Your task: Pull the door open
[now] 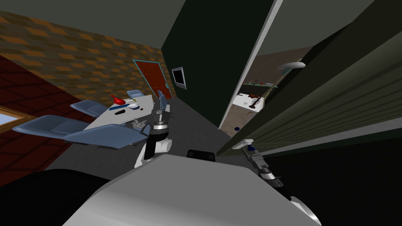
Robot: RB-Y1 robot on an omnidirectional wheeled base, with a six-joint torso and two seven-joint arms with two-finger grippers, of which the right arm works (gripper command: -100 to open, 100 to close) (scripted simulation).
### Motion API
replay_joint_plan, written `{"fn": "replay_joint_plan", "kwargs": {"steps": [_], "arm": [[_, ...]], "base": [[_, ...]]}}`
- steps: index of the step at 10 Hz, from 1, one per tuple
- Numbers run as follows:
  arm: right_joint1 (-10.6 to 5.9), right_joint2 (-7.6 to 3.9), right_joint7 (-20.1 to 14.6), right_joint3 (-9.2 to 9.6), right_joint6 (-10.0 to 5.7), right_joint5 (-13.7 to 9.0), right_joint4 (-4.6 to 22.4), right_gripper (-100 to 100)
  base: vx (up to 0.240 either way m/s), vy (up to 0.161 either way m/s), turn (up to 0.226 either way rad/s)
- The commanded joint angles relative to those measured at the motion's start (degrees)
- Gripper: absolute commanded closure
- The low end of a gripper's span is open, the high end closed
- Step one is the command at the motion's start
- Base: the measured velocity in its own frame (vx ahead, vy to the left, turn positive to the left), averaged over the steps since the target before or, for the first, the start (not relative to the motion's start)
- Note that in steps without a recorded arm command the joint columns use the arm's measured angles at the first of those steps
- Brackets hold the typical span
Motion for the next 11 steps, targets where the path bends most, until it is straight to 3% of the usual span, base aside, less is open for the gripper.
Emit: {"fn": "replay_joint_plan", "kwargs": {"steps": [1, 11], "arm": [[0.27, 1.23, -0.43, 1.67, 0.3, 1.08, 0.29, 100], [0.34, 1.44, -0.48, 1.81, 0.87, 1.21, 0.73, 100]], "base": [[0.013, 0.015, 0.001], [0.002, 0.004, 0.001]]}}
